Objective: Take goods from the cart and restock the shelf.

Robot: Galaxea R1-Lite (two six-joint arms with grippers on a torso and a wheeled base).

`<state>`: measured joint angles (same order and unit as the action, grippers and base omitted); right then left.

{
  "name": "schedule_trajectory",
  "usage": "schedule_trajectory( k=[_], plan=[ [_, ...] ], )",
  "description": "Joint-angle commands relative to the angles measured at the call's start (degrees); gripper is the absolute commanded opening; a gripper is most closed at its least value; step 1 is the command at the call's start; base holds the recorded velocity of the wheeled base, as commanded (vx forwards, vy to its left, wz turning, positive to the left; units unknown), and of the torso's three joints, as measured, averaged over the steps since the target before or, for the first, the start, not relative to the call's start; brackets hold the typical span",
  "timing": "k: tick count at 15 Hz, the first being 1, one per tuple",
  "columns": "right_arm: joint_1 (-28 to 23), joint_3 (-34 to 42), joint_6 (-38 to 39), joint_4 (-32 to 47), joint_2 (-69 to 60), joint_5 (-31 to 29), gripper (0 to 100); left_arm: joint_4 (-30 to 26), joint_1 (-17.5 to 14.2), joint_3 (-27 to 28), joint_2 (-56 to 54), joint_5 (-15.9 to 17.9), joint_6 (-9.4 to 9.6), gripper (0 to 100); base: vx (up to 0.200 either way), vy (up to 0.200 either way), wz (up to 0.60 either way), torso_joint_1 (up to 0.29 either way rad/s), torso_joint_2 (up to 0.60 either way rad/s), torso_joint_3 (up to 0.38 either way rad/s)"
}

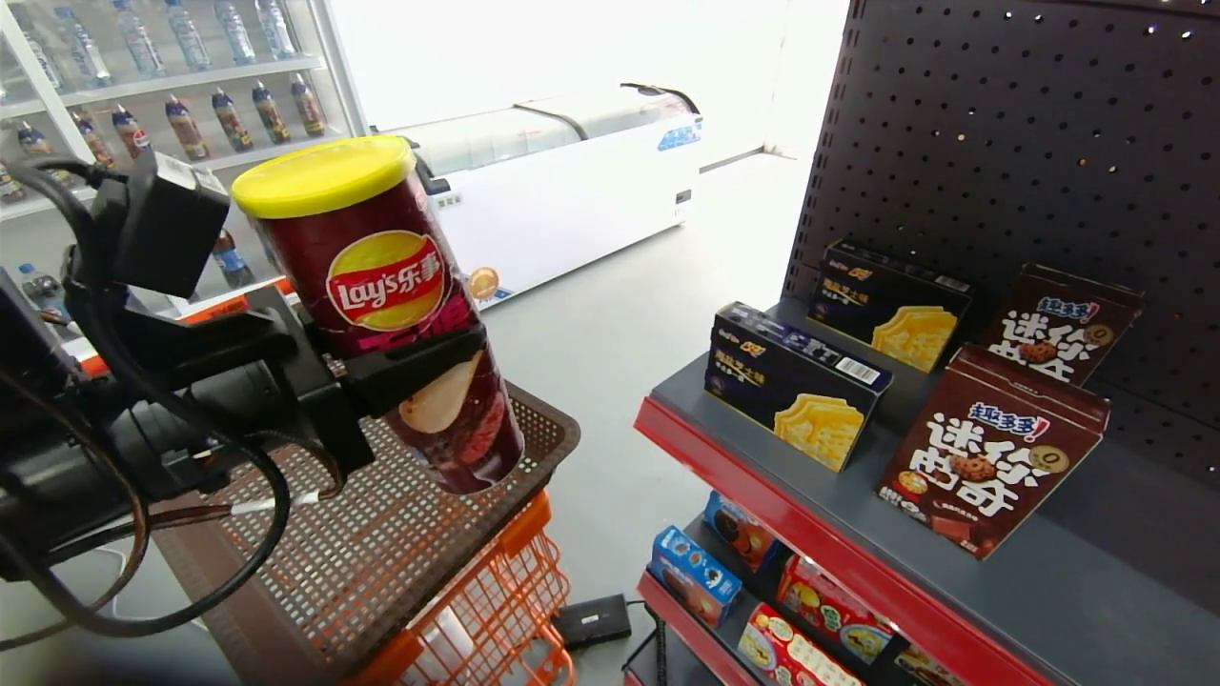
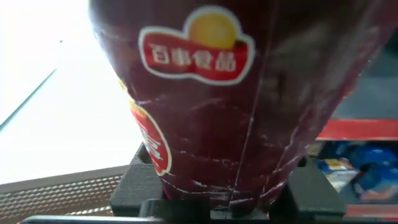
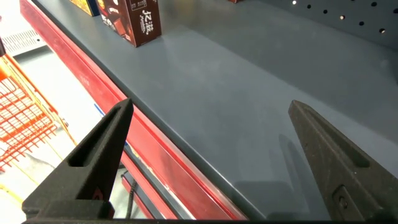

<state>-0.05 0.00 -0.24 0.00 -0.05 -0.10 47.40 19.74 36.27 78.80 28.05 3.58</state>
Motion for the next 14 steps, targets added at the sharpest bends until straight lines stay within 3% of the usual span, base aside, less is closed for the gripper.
schedule_trajectory(
  k=[1,3,6,8,10,11,14],
  plan=[
    [0.0,0.0,0.0,0.0,0.0,0.0,100,0.1,-0.2,-1.9,-2.8,0.8,-0.24,0,0.0,0.0,0.0,0.0,0.0,0.0],
    [0.0,0.0,0.0,0.0,0.0,0.0,100,0.0,-0.2,-2.3,-3.2,-1.7,-0.16,0,0.0,0.0,0.0,0.0,0.0,0.0],
    [0.0,0.0,0.0,0.0,0.0,0.0,100,-0.1,0.0,-4.3,-5.1,-1.9,-0.86,0,0.0,0.0,0.0,0.0,0.0,0.0],
    [0.0,0.0,0.0,0.0,0.0,0.0,100,-0.8,1.6,-5.9,-6.6,-1.8,-2.44,0,0.0,0.0,0.0,0.0,0.0,0.0],
    [0.0,0.0,0.0,0.0,0.0,0.0,100,-1.8,2.9,-6.6,-7.3,-1.8,-2.44,0,0.0,0.0,0.0,0.0,0.0,0.0],
    [0.0,0.0,0.0,0.0,0.0,0.0,100,-1.9,5.3,-6.5,-7.4,-1.9,-2.53,0,0.0,0.0,0.0,0.0,0.0,0.0],
    [0.0,0.0,0.0,0.0,0.0,0.0,100,-4.3,5.9,-5.8,-7.5,-1.7,-2.88,0,0.0,0.0,0.0,0.0,0.0,0.0]
  ],
)
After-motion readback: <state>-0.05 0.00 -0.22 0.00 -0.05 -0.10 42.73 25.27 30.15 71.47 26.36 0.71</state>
